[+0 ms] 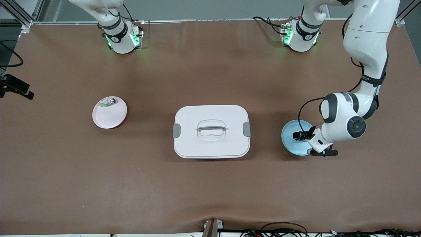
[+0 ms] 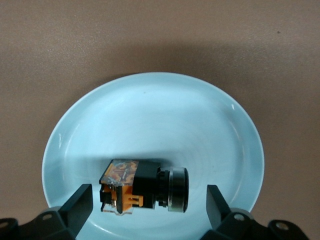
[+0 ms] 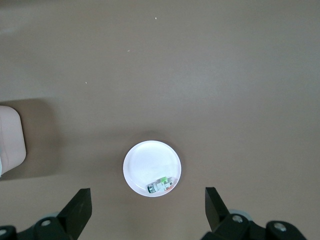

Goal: Transfer orange switch to right arm and place
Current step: 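Close the left gripper on the orange switch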

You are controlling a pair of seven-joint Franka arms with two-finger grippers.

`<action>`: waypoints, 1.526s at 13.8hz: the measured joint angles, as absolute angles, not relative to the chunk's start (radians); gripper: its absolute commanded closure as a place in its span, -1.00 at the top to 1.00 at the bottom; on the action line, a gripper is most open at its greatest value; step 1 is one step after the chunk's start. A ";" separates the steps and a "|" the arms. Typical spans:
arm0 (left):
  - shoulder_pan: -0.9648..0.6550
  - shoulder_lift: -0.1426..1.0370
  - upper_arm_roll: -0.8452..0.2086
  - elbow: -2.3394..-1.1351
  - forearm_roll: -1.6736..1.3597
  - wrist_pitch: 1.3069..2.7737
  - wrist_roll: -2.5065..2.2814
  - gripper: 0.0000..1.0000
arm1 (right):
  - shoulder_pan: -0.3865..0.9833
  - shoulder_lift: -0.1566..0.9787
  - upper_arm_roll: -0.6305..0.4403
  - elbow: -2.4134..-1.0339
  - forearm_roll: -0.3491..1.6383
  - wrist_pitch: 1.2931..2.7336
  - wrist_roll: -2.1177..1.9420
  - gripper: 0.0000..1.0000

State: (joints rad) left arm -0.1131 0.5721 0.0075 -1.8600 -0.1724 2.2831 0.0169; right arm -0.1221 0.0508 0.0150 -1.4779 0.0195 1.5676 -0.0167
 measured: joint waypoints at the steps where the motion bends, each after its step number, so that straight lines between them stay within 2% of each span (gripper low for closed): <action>1: -0.113 0.578 0.007 -1.861 -0.172 2.291 0.017 1.00 | -0.122 0.051 0.015 -1.478 0.020 1.568 -0.017 1.00; 8: -0.112 0.609 0.007 -1.861 -0.172 2.322 0.017 1.00 | -0.122 0.051 0.016 -1.479 0.023 1.574 -0.017 1.00; 10: -0.112 0.609 0.007 -1.861 -0.172 2.324 0.017 0.35 | -0.122 0.051 0.016 -1.479 0.024 1.576 -0.017 1.00; 13: -0.112 0.609 0.007 -1.861 -0.172 2.324 0.017 -0.45 | -0.122 0.051 0.016 -1.480 0.025 1.578 -0.017 1.00; 15: -0.112 0.609 0.007 -1.861 -0.172 2.324 0.017 -0.59 | -0.122 0.051 0.016 -1.480 0.025 1.578 -0.017 1.00; 21: -0.112 0.605 0.007 -1.854 -0.174 2.326 0.015 -0.59 | -0.122 0.051 0.016 -1.482 0.025 1.578 -0.017 1.00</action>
